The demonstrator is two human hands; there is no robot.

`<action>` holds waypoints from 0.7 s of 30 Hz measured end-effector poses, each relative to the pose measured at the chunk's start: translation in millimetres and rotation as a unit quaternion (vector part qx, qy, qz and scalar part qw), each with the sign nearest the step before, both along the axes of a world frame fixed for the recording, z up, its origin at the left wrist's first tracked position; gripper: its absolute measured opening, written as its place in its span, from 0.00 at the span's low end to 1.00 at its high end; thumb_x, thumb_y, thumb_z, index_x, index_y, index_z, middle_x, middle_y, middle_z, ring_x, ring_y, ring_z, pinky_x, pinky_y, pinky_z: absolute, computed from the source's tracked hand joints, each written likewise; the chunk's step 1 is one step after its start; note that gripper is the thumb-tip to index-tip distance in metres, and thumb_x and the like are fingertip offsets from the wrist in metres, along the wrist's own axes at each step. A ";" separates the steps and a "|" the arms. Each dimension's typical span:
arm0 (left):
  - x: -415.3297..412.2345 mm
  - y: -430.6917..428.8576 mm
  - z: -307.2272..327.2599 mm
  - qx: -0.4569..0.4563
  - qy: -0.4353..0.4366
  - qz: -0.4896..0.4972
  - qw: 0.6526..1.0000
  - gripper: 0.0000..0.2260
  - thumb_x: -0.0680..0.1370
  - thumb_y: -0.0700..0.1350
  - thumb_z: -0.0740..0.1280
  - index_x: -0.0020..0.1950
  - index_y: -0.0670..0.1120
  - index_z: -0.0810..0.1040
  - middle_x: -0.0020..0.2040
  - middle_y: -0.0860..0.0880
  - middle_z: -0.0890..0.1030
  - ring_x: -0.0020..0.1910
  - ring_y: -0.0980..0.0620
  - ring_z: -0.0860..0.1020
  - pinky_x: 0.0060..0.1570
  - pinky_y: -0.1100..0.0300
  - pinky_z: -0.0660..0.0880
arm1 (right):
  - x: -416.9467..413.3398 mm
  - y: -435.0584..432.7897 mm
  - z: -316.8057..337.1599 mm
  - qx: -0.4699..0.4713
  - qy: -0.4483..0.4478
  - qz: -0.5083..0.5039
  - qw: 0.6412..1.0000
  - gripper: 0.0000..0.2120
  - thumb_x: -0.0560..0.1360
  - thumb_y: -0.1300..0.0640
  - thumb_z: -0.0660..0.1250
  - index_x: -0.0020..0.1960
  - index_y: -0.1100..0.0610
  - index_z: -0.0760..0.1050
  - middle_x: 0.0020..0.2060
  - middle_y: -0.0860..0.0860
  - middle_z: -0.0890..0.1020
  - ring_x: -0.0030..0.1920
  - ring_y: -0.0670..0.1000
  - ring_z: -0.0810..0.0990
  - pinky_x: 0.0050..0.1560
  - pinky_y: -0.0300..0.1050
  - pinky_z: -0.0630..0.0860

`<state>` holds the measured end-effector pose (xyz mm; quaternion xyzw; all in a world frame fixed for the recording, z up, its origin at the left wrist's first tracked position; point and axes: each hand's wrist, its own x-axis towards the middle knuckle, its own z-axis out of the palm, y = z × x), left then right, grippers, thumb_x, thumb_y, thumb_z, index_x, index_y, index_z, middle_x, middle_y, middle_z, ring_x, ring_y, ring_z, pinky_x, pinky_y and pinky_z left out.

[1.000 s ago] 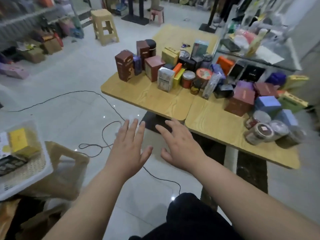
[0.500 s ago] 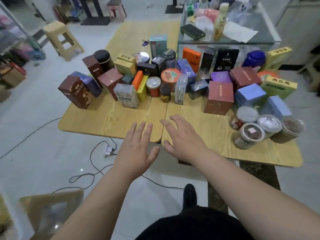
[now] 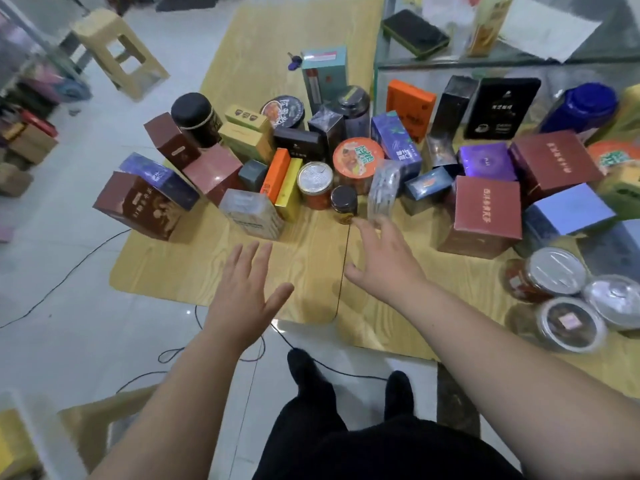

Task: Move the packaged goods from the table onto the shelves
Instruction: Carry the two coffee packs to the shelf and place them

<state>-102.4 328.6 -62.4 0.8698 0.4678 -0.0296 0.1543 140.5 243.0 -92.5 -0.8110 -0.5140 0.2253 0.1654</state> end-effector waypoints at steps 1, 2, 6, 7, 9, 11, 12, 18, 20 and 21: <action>-3.4 14.1 -3.1 -0.003 0.010 0.011 1.000 0.41 0.77 0.72 0.53 0.83 0.50 0.50 0.83 0.48 0.51 0.82 0.48 0.43 0.78 0.49 0.47 | 6.0 8.1 -3.9 -0.001 0.004 -0.026 1.000 0.39 0.74 0.43 0.68 0.79 0.49 0.55 0.77 0.58 0.54 0.77 0.60 0.57 0.75 0.56 0.63; -5.7 28.3 -5.3 -0.003 0.017 0.021 1.000 0.41 0.78 0.69 0.57 0.83 0.49 0.49 0.83 0.48 0.50 0.82 0.48 0.43 0.79 0.48 0.48 | 11.4 16.5 -6.2 0.006 0.004 -0.054 0.999 0.40 0.73 0.43 0.70 0.79 0.48 0.55 0.77 0.59 0.52 0.77 0.61 0.57 0.74 0.57 0.64; -4.8 90.8 -11.6 0.023 0.010 0.020 0.999 0.43 0.77 0.60 0.68 0.82 0.43 0.50 0.82 0.44 0.52 0.81 0.43 0.46 0.79 0.46 0.47 | 29.9 54.0 -7.1 0.020 0.010 -0.175 0.984 0.43 0.73 0.45 0.73 0.80 0.46 0.53 0.79 0.59 0.46 0.78 0.62 0.55 0.75 0.55 0.62; -2.2 106.6 -12.3 0.028 0.013 0.009 0.999 0.44 0.77 0.58 0.70 0.82 0.43 0.48 0.82 0.44 0.52 0.81 0.42 0.46 0.79 0.47 0.46 | 34.1 64.2 -7.9 0.004 0.008 -0.199 0.980 0.42 0.73 0.45 0.73 0.80 0.46 0.53 0.79 0.59 0.45 0.78 0.62 0.55 0.75 0.54 0.63; 4.2 137.8 -16.2 0.025 0.025 -0.025 0.999 0.45 0.77 0.54 0.72 0.83 0.46 0.47 0.83 0.44 0.50 0.81 0.42 0.46 0.79 0.47 0.46 | 42.2 83.1 -13.4 -0.023 0.005 -0.234 0.972 0.37 0.75 0.44 0.71 0.77 0.46 0.56 0.77 0.59 0.51 0.75 0.64 0.62 0.70 0.53 0.67; 11.6 163.7 -22.8 0.018 0.060 -0.068 0.996 0.43 0.78 0.51 0.72 0.83 0.49 0.47 0.83 0.46 0.49 0.81 0.42 0.46 0.78 0.47 0.46 | 48.4 95.8 -19.6 -0.019 0.023 -0.262 0.965 0.27 0.76 0.46 0.69 0.71 0.48 0.62 0.68 0.60 0.63 0.64 0.66 0.73 0.60 0.53 0.72; 14.4 173.6 -25.9 0.022 0.075 -0.087 0.993 0.41 0.78 0.48 0.72 0.83 0.50 0.48 0.83 0.46 0.50 0.81 0.42 0.47 0.78 0.47 0.47 | 49.6 99.5 -20.4 -0.008 0.032 -0.272 0.962 0.24 0.76 0.49 0.68 0.68 0.49 0.63 0.63 0.60 0.67 0.59 0.66 0.75 0.56 0.53 0.73; -3.0 182.3 -41.4 -0.079 -0.064 -0.142 0.985 0.27 0.76 0.41 0.73 0.73 0.50 0.71 0.69 0.47 0.67 0.61 0.46 0.74 0.56 0.53 0.74 | 30.2 61.3 -22.9 0.054 0.081 -0.276 0.956 0.20 0.69 0.54 0.72 0.60 0.49 0.73 0.52 0.51 0.68 0.55 0.57 0.75 0.56 0.43 0.71; -13.8 169.2 -47.4 -0.147 -0.086 -0.178 0.969 0.27 0.75 0.45 0.75 0.72 0.55 0.70 0.66 0.54 0.67 0.57 0.55 0.75 0.51 0.59 0.75 | 15.4 37.6 -21.0 0.073 0.143 -0.259 0.952 0.22 0.66 0.52 0.74 0.58 0.44 0.73 0.53 0.50 0.71 0.51 0.46 0.77 0.52 0.28 0.70; -16.7 160.7 -51.6 -0.174 -0.098 -0.177 0.964 0.28 0.75 0.45 0.75 0.71 0.57 0.69 0.65 0.57 0.68 0.56 0.59 0.74 0.51 0.64 0.74 | 8.3 27.2 -23.1 0.080 0.180 -0.252 0.948 0.25 0.67 0.56 0.77 0.59 0.43 0.72 0.54 0.49 0.73 0.50 0.40 0.78 0.49 0.24 0.69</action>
